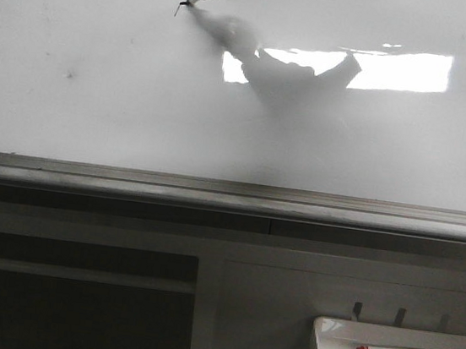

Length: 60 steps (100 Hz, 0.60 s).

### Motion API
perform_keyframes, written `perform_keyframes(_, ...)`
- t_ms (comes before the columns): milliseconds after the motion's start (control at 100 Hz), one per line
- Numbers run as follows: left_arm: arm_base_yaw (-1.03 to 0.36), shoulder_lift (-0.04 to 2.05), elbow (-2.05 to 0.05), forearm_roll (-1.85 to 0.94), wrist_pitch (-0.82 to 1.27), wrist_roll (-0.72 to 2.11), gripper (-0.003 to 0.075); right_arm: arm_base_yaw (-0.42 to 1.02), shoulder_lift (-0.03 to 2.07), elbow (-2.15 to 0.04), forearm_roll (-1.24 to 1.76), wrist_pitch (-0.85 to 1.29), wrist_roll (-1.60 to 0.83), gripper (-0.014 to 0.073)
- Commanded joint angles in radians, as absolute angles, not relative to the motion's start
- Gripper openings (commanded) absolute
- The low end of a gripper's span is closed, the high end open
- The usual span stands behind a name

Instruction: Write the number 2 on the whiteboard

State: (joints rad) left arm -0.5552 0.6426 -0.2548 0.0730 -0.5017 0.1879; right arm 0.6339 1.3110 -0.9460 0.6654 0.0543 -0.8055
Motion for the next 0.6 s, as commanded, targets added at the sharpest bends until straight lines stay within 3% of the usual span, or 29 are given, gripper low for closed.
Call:
perform_keyframes(0,-0.558,0.639,-0.281,0.059,-0.590,0.185,-0.0020,0.599,1.269,-0.940,0.681,0.000,-0.810,-0.0067)
perform_keyframes(270,-0.558,0.639,-0.281,0.059,-0.592,0.185,-0.0020,0.592,1.219,-0.852,0.704,0.070,-0.810,-0.0067)
perform_keyframes(590,-0.558,0.639,-0.281,0.059,-0.592,0.185,-0.0020,0.638,1.324,-0.879,0.733,0.114,-0.810,-0.0067)
